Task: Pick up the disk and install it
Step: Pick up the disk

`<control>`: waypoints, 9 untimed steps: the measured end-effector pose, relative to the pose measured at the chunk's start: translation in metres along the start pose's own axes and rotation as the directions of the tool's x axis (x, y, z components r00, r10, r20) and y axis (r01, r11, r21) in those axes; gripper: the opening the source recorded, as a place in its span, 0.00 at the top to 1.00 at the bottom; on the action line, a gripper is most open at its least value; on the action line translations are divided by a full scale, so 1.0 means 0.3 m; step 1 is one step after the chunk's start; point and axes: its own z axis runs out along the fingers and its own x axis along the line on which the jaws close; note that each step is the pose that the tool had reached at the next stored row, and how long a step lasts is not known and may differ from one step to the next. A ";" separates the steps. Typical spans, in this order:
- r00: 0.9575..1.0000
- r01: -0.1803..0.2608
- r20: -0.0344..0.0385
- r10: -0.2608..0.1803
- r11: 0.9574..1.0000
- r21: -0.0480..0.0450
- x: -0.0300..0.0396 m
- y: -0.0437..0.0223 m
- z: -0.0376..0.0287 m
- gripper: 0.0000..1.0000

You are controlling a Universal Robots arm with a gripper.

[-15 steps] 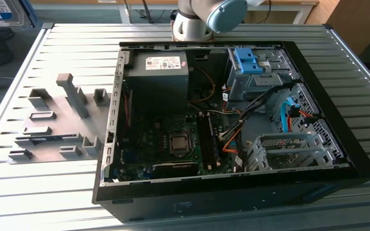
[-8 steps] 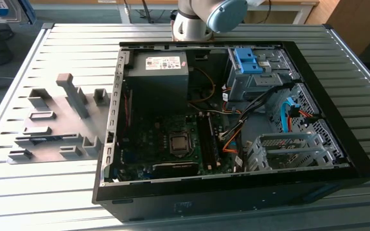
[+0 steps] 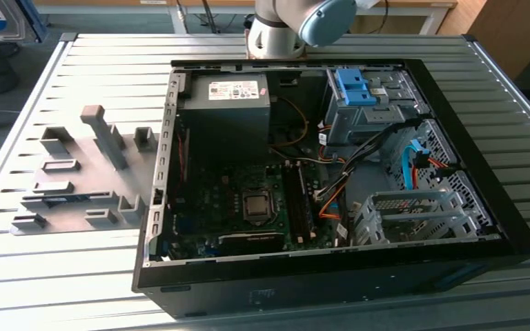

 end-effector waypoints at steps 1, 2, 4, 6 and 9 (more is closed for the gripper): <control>1.000 0.000 0.000 0.000 1.000 0.000 0.007 0.000 0.000 0.63; 1.000 0.000 0.000 0.000 1.000 0.000 0.014 0.000 0.000 0.63; 1.000 0.000 0.000 0.000 1.000 0.000 0.021 0.000 0.000 0.63; 1.000 0.000 0.000 0.000 1.000 0.000 0.024 -0.002 0.000 0.63; 1.000 0.000 0.000 0.000 1.000 0.000 0.025 -0.009 0.000 0.63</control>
